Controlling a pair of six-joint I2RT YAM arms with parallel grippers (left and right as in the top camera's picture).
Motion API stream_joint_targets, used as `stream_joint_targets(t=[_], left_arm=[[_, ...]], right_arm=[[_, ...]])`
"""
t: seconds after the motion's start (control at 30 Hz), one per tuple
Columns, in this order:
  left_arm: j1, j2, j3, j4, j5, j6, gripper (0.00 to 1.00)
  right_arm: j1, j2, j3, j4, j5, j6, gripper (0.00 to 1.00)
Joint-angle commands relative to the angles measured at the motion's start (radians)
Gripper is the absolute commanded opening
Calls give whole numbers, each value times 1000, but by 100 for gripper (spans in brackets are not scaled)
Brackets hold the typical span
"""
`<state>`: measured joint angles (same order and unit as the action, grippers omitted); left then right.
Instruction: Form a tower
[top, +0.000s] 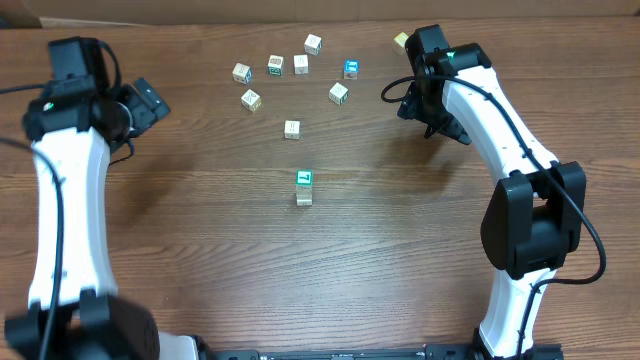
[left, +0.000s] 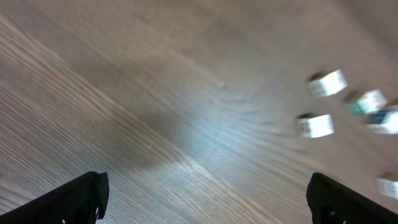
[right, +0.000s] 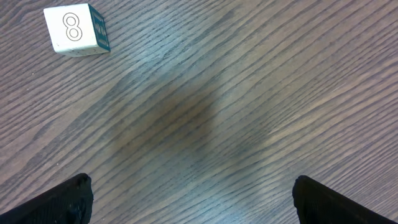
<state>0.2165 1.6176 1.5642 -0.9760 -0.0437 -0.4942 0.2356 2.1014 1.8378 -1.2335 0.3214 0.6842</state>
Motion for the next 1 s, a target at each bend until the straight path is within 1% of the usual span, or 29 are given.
stream_joint_targets(t=[0.0, 0.17, 0.23, 0.3, 0.5, 0.57, 0.63, 0.73, 0.87, 0.97], left_arm=[[-5, -102, 8, 1, 0, 12, 100], [-30, -144, 8, 0, -8, 19, 100], [-48, -145, 8, 0, -106, 82, 99], [-72, -144, 1, 1, -168, 102, 100], [-181, -146, -77, 2, -180, 106, 100], [-204, -153, -114, 39, -216, 117, 100], [-212, -164, -166, 138, -209, 117, 100], [-211, -196, -265, 330, -119, 140, 99], [-209, -266, -430, 617, 12, 238, 99], [-209, -320, -537, 772, 64, 298, 100]], right_arm=[[-3, -12, -5, 3, 14, 3, 100], [-3, -12, -5, 3, 14, 3, 100], [-3, -12, -5, 3, 14, 3, 100], [-3, -12, -5, 3, 14, 3, 100], [-3, -12, -5, 3, 14, 3, 100], [-3, -12, -5, 3, 14, 3, 100], [-3, -12, -5, 3, 14, 3, 100], [-3, -12, -5, 3, 14, 3, 100], [-3, -12, -5, 3, 14, 3, 100], [-3, -12, -5, 3, 14, 3, 100]])
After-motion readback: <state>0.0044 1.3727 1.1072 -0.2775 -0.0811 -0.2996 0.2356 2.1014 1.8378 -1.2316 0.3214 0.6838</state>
